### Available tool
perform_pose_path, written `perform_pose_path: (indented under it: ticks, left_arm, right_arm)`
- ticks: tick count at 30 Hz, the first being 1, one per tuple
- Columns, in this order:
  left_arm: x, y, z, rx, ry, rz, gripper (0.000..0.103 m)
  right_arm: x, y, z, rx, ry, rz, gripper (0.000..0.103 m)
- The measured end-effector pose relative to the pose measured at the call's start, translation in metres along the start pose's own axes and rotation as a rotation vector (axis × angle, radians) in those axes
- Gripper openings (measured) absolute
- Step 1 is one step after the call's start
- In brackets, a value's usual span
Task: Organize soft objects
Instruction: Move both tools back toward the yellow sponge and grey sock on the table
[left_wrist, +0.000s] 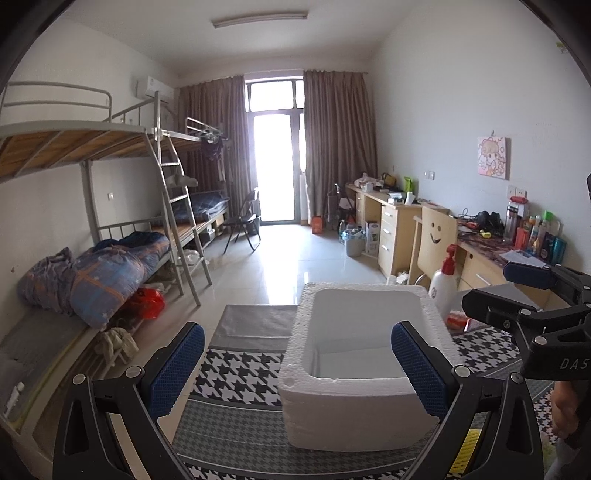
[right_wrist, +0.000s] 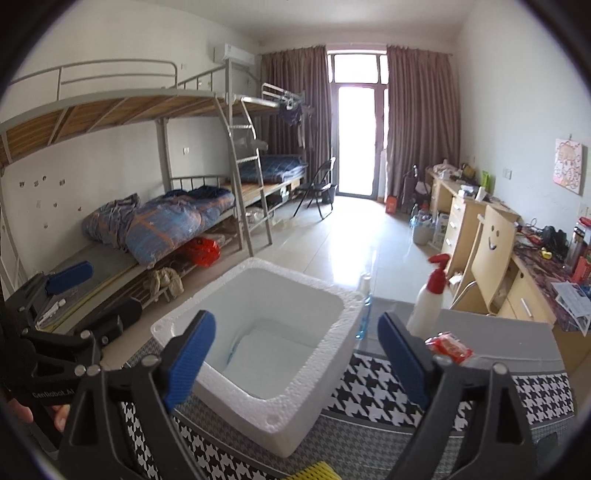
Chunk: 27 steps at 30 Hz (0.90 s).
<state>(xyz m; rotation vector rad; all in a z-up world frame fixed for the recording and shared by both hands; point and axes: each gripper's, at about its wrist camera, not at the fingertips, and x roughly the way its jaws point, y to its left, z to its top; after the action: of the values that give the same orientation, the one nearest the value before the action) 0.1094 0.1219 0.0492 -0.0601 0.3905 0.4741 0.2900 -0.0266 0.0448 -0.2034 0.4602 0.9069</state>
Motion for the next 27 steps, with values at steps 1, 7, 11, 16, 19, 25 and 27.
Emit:
perform_pose_path:
  ticks: [1,7,11,16,19,25,27]
  left_arm:
    - [-0.002,-0.001,0.000,0.002,-0.003,-0.004,0.101]
    - [-0.012,-0.009,0.002,0.016,-0.024,-0.023,0.101]
    - [-0.017,-0.016,0.003,0.025,-0.034,-0.039,0.101]
    - [-0.022,-0.021,0.004,0.038,-0.048,-0.054,0.102]
    - [-0.027,-0.024,0.002,0.037,-0.053,-0.074,0.102]
    - [-0.035,-0.030,-0.001,0.045,-0.060,-0.094,0.102]
    - [-0.038,-0.031,-0.002,0.044,-0.062,-0.101,0.102]
  right_arm:
    - [-0.003,0.002,0.000,-0.002,-0.009,-0.003,0.096]
    - [-0.019,0.000,-0.002,0.002,-0.045,-0.021,0.097]
    - [-0.024,-0.002,-0.001,0.005,-0.051,-0.025,0.097]
    - [-0.034,-0.007,-0.007,0.013,-0.062,-0.024,0.097]
    - [-0.040,-0.010,-0.013,0.018,-0.067,-0.028,0.097]
    - [-0.052,-0.016,-0.022,0.028,-0.076,-0.034,0.097]
    - [-0.056,-0.019,-0.025,0.036,-0.080,-0.035,0.097]
